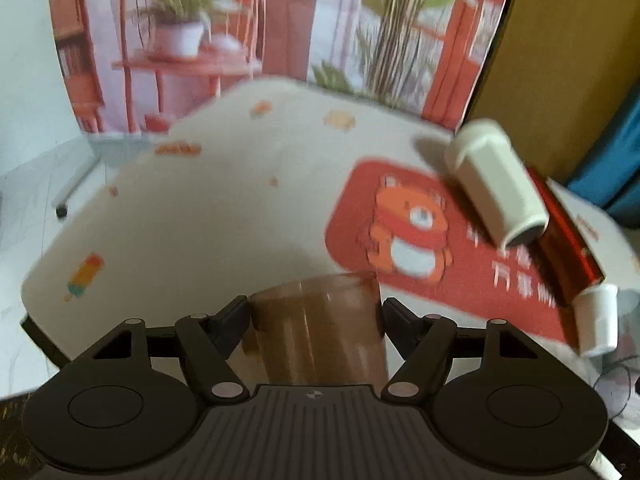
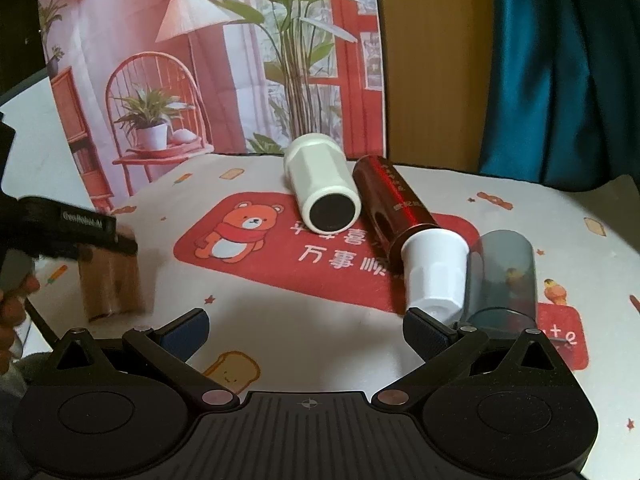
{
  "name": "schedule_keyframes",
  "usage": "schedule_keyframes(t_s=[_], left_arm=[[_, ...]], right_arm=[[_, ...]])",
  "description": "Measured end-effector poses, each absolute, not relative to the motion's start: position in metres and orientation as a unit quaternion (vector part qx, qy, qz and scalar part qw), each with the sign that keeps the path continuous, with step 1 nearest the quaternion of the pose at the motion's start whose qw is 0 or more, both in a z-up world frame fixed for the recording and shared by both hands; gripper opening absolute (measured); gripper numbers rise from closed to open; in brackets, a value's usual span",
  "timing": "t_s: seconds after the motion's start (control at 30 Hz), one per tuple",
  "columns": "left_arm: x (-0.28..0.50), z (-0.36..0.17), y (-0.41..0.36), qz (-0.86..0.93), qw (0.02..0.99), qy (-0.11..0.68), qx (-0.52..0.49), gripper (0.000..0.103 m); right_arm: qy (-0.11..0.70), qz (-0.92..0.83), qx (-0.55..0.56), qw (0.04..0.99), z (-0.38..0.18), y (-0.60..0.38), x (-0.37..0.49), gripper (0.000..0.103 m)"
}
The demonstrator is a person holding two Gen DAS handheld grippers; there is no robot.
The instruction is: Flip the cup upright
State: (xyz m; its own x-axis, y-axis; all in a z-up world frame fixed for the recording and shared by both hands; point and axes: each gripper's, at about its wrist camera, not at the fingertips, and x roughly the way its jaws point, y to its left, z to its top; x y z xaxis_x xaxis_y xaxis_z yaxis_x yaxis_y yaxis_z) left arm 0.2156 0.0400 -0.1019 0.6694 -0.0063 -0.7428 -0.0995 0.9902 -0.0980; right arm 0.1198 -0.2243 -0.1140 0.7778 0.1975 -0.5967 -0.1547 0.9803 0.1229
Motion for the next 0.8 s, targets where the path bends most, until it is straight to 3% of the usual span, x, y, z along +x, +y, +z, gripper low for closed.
schedule_keyframes(t_s=[0.53, 0.8], left_arm=[[0.248, -0.109, 0.025, 0.062, 0.946, 0.317, 0.000, 0.072], [0.247, -0.114, 0.029, 0.044, 0.937, 0.346, -0.031, 0.073]], right_arm=[[0.335, 0.080, 0.031, 0.938, -0.116, -0.228, 0.119, 0.103], [0.340, 0.079, 0.039, 0.936, -0.117, -0.230, 0.120, 0.103]])
